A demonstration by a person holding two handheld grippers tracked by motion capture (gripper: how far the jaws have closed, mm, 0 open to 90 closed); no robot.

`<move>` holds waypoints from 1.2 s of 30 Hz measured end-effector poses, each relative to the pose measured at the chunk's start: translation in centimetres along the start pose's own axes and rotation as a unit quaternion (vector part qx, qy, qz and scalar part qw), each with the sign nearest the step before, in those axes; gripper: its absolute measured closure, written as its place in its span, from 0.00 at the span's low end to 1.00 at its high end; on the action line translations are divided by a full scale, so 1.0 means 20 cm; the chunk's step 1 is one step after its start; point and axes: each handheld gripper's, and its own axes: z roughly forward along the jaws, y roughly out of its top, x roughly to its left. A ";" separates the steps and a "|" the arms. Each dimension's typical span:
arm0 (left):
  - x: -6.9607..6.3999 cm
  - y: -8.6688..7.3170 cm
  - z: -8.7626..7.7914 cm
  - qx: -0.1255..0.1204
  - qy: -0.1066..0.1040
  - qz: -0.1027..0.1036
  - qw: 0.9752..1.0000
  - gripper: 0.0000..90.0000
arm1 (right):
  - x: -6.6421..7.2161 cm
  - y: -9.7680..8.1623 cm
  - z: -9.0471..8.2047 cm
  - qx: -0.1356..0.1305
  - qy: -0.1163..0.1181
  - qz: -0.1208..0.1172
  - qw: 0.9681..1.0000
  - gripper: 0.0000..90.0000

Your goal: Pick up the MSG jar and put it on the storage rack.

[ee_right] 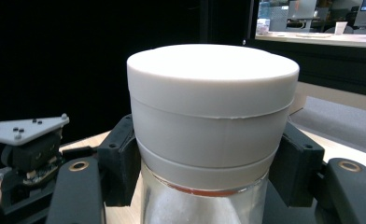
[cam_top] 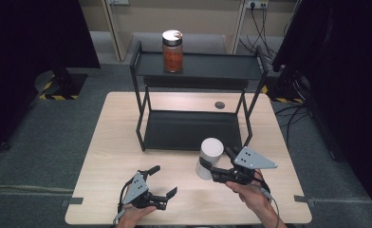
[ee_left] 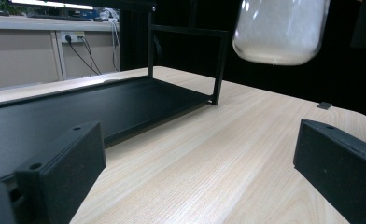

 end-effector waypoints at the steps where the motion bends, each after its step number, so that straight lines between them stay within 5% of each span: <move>1: 0.00 0.00 0.00 0.000 0.000 0.000 1.000 0.02 | -0.01 0.01 0.00 0.000 0.001 0.000 1.000 0.39; 24: 0.00 0.00 0.00 -0.003 -0.001 -0.002 1.000 0.02 | -0.10 0.27 0.08 -0.001 0.006 0.007 1.000 0.39; 36: 0.00 0.00 -0.01 -0.005 0.002 -0.003 1.000 0.02 | -0.13 0.48 0.13 -0.005 -0.007 -0.003 1.000 0.39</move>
